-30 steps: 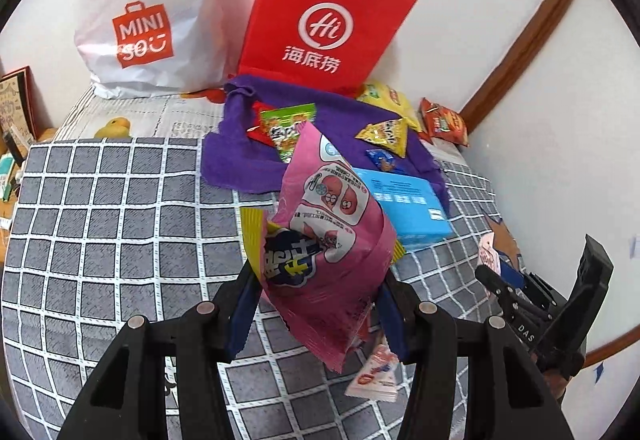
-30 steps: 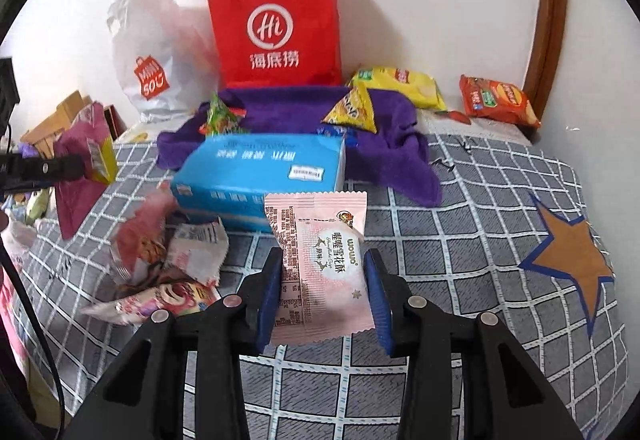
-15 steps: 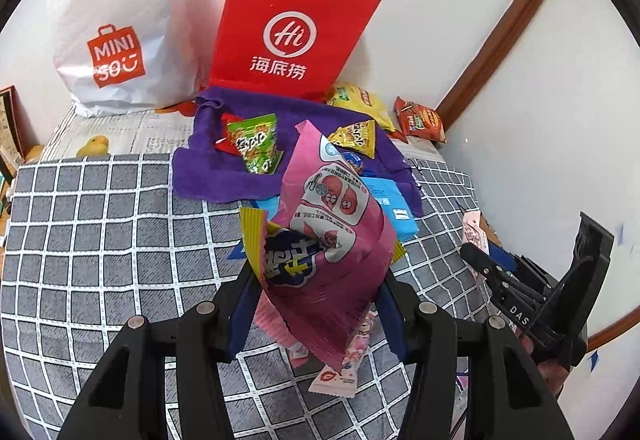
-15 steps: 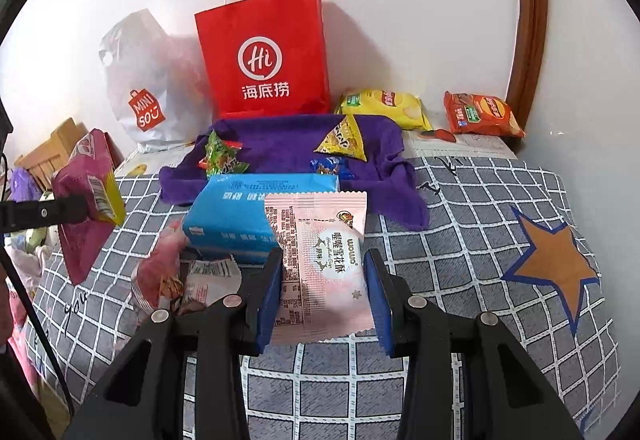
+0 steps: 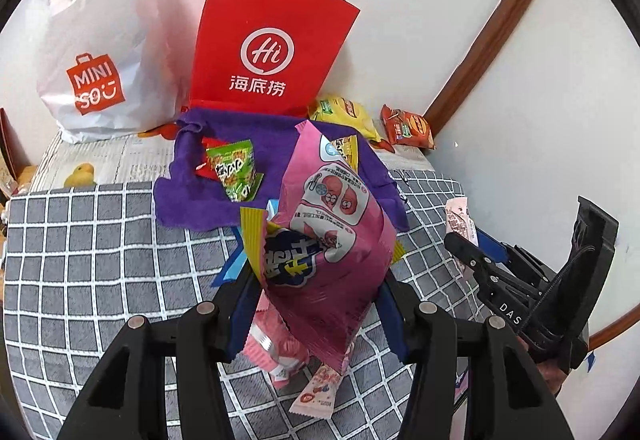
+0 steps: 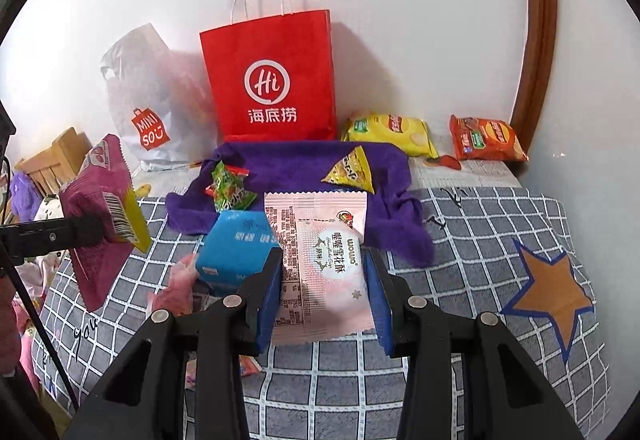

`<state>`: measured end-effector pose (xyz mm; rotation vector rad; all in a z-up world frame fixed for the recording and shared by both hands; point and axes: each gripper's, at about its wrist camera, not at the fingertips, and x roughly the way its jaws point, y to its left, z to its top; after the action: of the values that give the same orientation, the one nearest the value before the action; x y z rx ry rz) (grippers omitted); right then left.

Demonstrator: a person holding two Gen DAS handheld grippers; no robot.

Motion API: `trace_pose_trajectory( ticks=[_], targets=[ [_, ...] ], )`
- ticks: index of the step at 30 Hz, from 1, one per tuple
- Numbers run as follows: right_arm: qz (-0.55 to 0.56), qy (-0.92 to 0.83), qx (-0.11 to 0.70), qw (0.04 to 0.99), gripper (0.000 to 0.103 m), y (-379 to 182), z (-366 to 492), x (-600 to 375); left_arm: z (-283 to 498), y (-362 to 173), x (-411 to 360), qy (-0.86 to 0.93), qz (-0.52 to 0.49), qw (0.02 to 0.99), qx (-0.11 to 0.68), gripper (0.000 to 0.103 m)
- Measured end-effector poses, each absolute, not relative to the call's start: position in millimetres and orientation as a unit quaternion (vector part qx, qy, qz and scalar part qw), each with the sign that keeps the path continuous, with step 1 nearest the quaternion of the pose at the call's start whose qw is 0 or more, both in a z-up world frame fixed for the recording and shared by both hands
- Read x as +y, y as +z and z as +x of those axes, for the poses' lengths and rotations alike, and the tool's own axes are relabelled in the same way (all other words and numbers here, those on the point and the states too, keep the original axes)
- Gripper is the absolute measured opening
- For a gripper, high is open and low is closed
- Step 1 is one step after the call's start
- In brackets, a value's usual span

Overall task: Organize snacks
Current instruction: 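Carry the pink bag and pastry packet with both tools over the purple towel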

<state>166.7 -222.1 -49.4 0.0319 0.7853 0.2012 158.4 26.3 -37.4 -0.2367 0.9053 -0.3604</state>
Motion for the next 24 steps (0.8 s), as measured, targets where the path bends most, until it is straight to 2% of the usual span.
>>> trace_pose_trajectory(
  ticks=[24],
  targets=[
    [0.027,0.119,0.383,0.916,0.04,-24.7,253.7,-219.2,224.1,-24.3,36.1,-0.141,-0.116,0.883,0.432,0.051]
  ],
)
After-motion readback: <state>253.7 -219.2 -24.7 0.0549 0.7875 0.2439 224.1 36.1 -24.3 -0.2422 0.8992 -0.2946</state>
